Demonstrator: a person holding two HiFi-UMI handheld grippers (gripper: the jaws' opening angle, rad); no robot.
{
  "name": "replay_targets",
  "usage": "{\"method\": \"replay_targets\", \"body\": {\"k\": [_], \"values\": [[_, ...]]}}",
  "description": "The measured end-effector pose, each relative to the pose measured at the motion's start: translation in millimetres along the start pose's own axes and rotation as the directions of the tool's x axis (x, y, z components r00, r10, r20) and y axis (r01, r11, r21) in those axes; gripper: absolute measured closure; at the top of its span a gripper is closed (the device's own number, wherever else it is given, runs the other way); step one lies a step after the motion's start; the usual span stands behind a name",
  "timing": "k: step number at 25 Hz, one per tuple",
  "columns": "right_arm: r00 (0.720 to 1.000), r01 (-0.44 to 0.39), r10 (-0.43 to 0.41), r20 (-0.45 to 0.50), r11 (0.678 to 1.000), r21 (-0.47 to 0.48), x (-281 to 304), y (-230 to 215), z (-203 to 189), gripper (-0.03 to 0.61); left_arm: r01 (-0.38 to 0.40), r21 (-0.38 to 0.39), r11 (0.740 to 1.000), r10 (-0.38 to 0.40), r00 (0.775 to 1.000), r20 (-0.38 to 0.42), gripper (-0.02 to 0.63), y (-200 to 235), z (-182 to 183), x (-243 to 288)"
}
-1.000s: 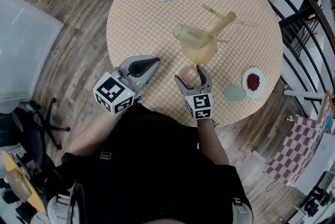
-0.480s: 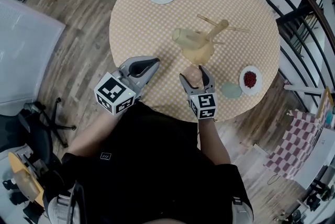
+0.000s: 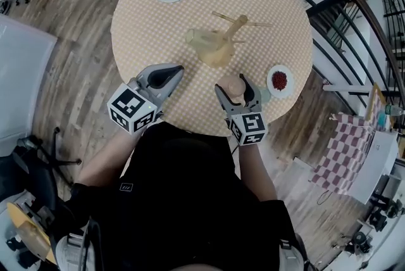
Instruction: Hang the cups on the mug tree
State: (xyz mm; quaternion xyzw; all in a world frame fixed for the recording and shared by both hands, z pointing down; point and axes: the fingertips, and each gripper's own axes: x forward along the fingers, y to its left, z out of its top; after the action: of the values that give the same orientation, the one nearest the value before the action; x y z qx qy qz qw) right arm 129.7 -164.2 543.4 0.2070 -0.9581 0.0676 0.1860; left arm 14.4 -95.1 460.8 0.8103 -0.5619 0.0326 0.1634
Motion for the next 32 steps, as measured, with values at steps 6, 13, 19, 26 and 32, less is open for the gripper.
{"method": "replay_targets", "body": {"k": [6,13,19,26,32], "values": [[0.999,-0.016,0.018,0.051,1.000,-0.027,-34.5,-21.4,25.9,0.222,-0.024,-0.017,1.000,0.024,1.000,0.017,0.607,-25.9,11.2,21.7],[0.992,-0.061,0.069,0.107,0.995,-0.081,-50.8,-34.2,53.6,0.221,-0.095,-0.023,0.995,0.095,0.995,0.032,0.607,-41.7,17.4,31.8],[0.988,-0.088,0.094,0.120,0.994,-0.058,-51.9,-59.7,61.5,0.222,-0.133,-0.029,0.991,0.134,0.990,0.033,0.607,-47.0,19.1,35.1],[0.983,-0.135,0.135,0.127,0.991,-0.006,-37.4,-109.6,65.2,0.221,-0.192,-0.052,0.980,0.194,0.980,0.035,0.607,-54.8,15.6,50.5],[0.973,-0.192,0.189,0.131,0.981,0.011,-9.9,-133.6,69.6,0.221,-0.238,-0.055,0.970,0.239,0.971,0.017,0.607,-54.3,16.1,63.9]]}}
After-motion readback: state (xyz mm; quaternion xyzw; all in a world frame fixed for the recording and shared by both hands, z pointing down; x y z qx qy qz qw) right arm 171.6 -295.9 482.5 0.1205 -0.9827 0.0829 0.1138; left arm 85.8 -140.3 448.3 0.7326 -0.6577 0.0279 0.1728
